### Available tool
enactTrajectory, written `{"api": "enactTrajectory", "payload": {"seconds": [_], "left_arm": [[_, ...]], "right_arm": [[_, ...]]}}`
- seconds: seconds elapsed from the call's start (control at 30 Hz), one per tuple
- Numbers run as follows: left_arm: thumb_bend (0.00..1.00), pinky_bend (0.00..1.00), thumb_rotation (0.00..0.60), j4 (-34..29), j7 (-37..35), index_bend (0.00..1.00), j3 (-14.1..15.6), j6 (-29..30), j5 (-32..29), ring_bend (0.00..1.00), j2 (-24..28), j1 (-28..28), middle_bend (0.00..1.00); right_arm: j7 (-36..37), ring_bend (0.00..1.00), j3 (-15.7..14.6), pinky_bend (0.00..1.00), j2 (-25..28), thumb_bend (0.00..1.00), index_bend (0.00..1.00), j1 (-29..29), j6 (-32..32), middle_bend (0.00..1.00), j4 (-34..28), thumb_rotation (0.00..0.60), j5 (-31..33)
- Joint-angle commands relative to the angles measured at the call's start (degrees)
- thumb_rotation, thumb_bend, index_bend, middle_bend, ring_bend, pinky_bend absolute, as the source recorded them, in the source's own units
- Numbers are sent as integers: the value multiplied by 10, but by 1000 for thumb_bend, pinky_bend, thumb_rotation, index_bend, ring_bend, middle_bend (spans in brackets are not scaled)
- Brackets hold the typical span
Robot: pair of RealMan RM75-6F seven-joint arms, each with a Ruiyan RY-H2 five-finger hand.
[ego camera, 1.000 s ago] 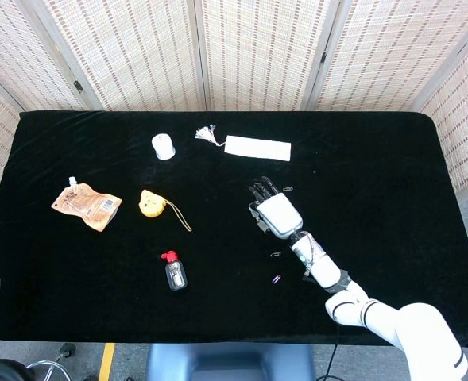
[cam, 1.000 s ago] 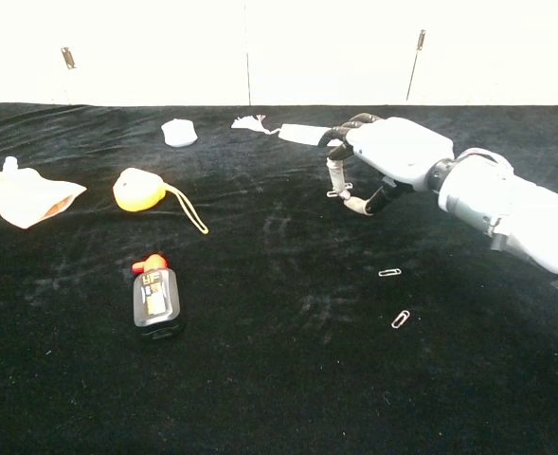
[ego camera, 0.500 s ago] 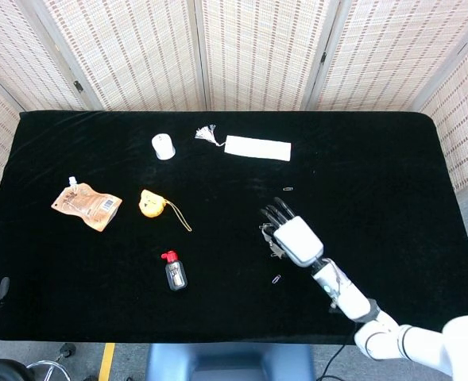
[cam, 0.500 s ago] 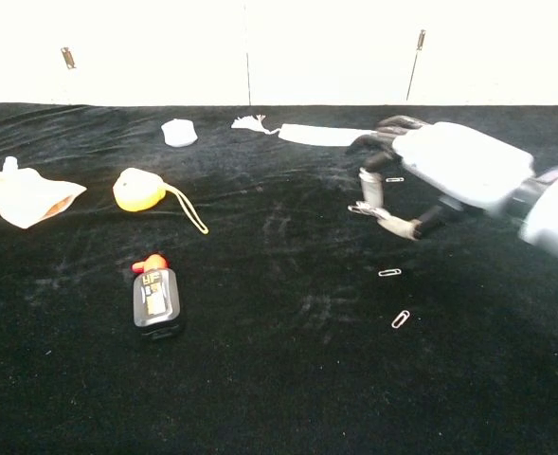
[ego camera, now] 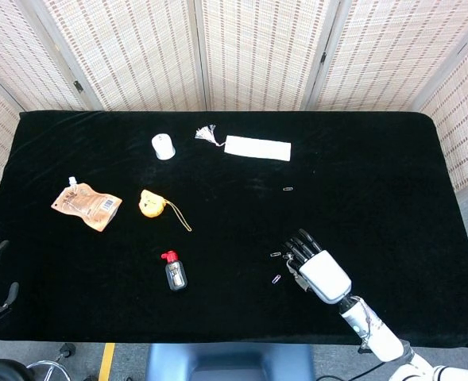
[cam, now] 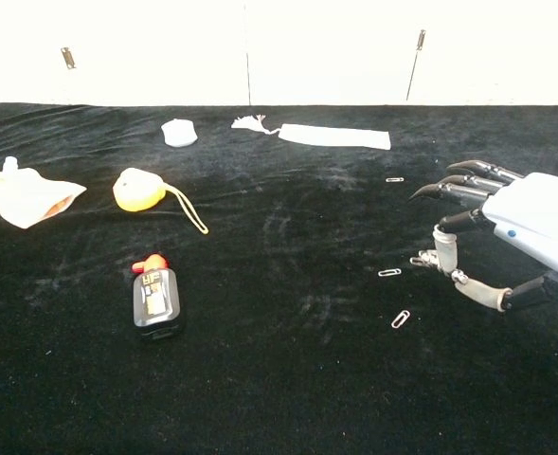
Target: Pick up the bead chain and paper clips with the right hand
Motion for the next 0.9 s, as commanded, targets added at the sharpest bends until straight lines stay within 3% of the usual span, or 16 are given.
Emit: {"api": "enactTrajectory", "payload": {"seconds": [0.03, 0.9], "left_arm": [[522, 0, 600, 0, -1, 0, 0, 2, 0, 0, 0, 1, 0], [522, 0, 600, 3, -15, 0, 1, 11, 2, 0, 4, 7, 0]], "right_arm": [[14, 129, 6, 0, -8, 444, 879, -2, -5, 184, 10, 600, -1], [46, 137, 43, 0, -53, 445, 879, 22, -73, 190, 56, 600, 11]]}}
